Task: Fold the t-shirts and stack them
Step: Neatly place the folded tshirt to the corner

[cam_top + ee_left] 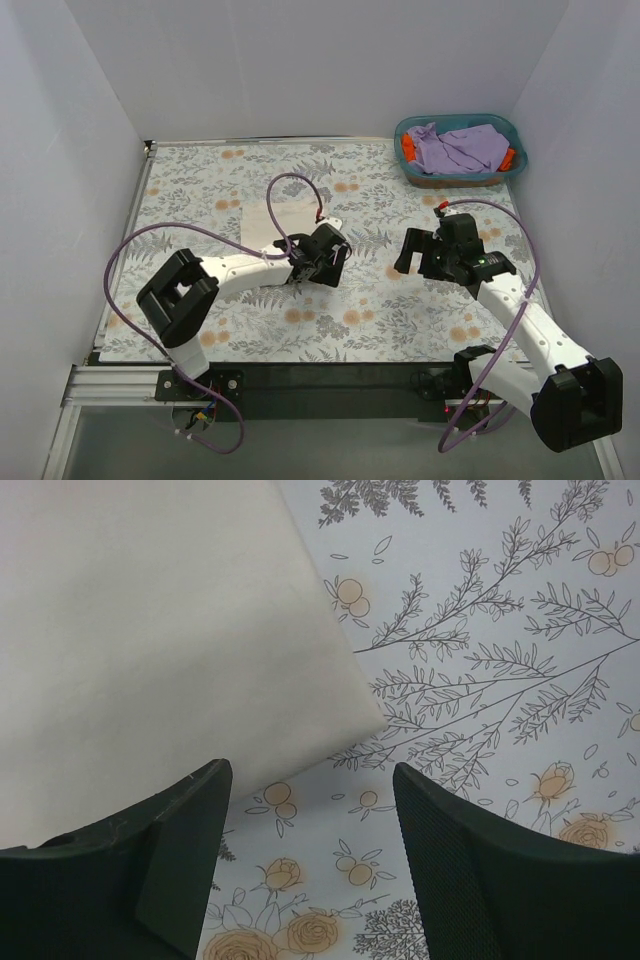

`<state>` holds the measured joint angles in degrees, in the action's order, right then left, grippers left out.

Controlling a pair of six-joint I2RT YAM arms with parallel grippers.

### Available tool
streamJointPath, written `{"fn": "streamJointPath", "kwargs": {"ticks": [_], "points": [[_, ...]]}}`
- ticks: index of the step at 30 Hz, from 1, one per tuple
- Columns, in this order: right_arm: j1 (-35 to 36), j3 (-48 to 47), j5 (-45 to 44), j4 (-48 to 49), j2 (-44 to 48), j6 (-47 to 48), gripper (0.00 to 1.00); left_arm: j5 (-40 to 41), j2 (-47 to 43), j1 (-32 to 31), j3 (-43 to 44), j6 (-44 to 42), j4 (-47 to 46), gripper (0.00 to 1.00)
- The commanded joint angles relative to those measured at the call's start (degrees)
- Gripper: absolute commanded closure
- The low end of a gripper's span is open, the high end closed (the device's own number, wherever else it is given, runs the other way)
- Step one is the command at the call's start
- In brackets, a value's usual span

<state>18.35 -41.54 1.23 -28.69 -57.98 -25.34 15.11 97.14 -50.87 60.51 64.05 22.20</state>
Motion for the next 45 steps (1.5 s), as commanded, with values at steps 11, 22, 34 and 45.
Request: {"fn": "streamJointPath", "kwargs": {"ticks": [11, 22, 34, 45], "points": [[-1.2, 0.9, 2.3, 0.4, -3.6, 0.2, 0.02, 3.1, 8.6, -2.7, 4.8, -2.0, -2.9, 0.56], [-1.1, 2.8, 17.6, 15.6, -13.8, -8.4, 0.02, 3.8, 4.5, -2.8, -0.5, 1.7, -4.5, 1.00], [3.8, -0.6, 26.7, 39.1, -32.4, -20.3, 0.05, 2.0, -5.5, -2.8, -5.4, 5.4, -7.7, 1.00], [11.8, -8.6, 26.0, 45.8, -47.7, -28.1, 0.14, 1.7, -7.9, -2.8, -6.4, 7.9, -8.0, 1.00]]}}
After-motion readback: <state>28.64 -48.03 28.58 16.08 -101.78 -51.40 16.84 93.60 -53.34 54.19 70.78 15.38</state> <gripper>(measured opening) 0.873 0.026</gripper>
